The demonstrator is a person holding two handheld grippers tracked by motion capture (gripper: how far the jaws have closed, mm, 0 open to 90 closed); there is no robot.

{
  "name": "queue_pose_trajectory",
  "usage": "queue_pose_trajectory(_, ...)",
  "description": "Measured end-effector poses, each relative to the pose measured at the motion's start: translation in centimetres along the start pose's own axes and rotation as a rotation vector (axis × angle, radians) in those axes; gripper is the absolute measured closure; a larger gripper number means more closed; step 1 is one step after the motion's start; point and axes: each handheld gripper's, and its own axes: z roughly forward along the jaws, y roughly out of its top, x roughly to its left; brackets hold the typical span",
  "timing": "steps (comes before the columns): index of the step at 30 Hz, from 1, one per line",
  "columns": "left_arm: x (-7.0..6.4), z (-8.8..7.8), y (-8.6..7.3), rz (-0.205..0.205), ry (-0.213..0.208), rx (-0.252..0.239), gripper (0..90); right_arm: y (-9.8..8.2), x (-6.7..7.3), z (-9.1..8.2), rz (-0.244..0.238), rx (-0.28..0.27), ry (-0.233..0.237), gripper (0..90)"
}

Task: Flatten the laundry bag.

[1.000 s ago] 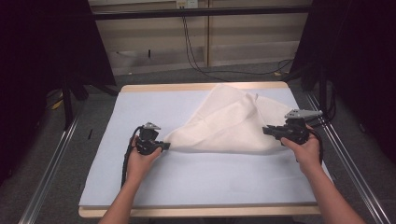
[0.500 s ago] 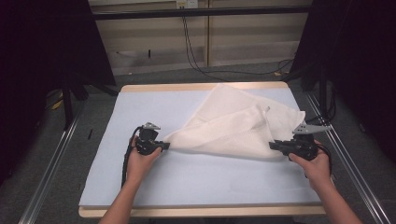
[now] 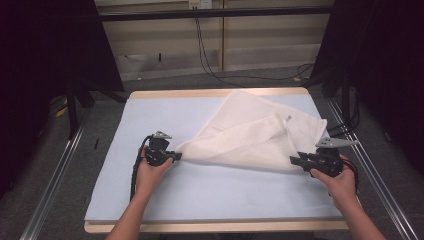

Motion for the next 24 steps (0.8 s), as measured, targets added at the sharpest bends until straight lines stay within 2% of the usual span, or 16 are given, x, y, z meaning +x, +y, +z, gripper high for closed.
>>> queue_pose_trajectory(1, 0.0, 0.0, 0.0, 0.000, -0.001, 0.000, 82.7, 0.7, -0.2, 0.0, 0.022, -0.011, -0.013, 54.7)
queue_pose_trajectory(3, 0.1, 0.0, 0.0, 0.001, 0.000, 0.002, 82.7, 1.7, -0.2, 0.2, 0.033, -0.028, -0.030, 49.1)
queue_pose_trajectory(9, 0.0, 0.0, 0.0, 0.002, -0.001, 0.002, 82.7, 4.0, -0.2, 1.8, 0.059, -0.037, -0.066, 42.1)
queue_pose_trajectory(15, 0.1, 0.0, 0.0, 0.003, 0.000, 0.002, 82.7, 5.8, -0.4, 3.3, 0.087, -0.019, -0.123, 43.1)
queue_pose_trajectory(17, 0.1, 0.0, 0.0, 0.003, 0.001, 0.002, 82.7, 6.2, -0.5, 3.8, 0.092, -0.012, -0.119, 43.5)
queue_pose_trajectory(19, 0.1, 0.0, 0.0, 0.003, -0.002, 0.003, 82.7, 6.2, -0.7, 4.4, 0.121, 0.002, -0.133, 44.0)
queue_pose_trajectory(21, 0.0, 0.0, 0.0, 0.005, -0.002, 0.003, 82.7, 6.1, -1.1, 4.9, 0.144, 0.008, -0.132, 45.5)
queue_pose_trajectory(23, 0.1, 0.0, 0.0, 0.004, -0.002, 0.003, 82.6, 6.0, -1.4, 5.4, 0.176, 0.013, -0.103, 49.7)
queue_pose_trajectory(24, 0.1, 0.0, 0.0, 0.004, -0.002, 0.003, 82.6, 6.0, -1.4, 5.4, 0.176, 0.013, -0.103, 49.7)
